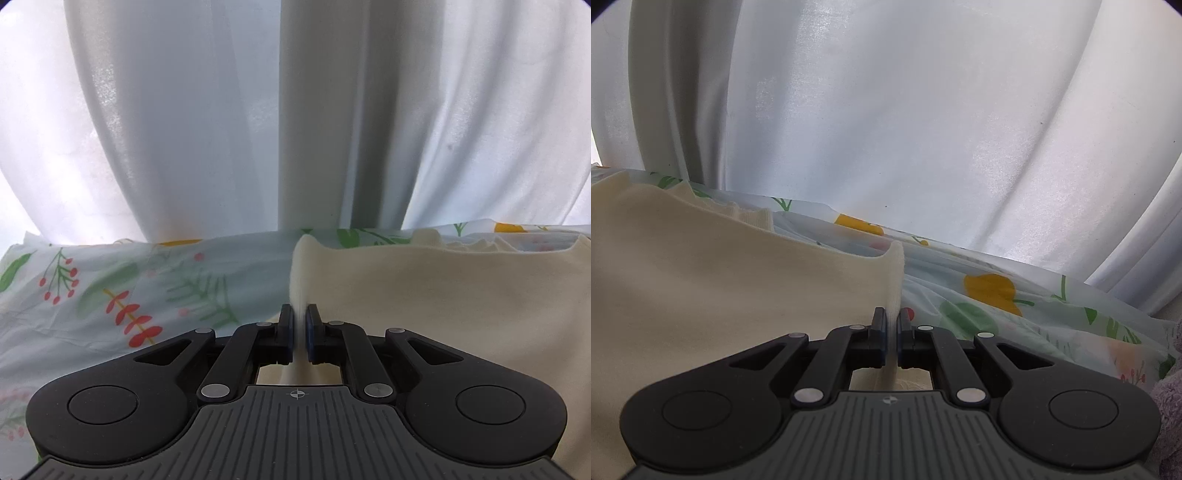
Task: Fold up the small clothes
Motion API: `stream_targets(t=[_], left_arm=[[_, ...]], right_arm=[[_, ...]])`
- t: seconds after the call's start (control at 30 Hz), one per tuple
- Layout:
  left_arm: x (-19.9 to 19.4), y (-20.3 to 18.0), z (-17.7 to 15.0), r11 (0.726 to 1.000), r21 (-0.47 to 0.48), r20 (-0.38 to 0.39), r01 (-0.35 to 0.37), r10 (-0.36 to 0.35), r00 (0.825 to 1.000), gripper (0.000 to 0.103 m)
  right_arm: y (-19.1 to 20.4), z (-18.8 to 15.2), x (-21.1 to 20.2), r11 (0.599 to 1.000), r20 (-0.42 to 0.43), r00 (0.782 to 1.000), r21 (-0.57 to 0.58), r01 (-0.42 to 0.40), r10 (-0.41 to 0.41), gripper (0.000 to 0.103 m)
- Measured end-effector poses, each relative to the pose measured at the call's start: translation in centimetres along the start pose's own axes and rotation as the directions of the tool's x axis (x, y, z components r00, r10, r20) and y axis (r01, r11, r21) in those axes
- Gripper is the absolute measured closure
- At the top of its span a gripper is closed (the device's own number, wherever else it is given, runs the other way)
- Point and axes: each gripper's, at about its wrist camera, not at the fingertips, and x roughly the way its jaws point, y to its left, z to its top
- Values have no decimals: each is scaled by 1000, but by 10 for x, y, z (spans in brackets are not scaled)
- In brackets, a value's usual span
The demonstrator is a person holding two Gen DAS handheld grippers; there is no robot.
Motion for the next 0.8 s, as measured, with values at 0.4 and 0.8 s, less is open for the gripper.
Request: stream_targets(t=[0.4,0.8], left_arm=[[-29,22,-34,1000,-28,-40,4,-5,999,55],[-69,80,-80,987,-151,-118,-48,31,993,48]], right_arm=[[6,-45,-55,988,46,990,66,-140,137,81],[-36,-101,-81,964,-16,1000,264,-10,15,63]])
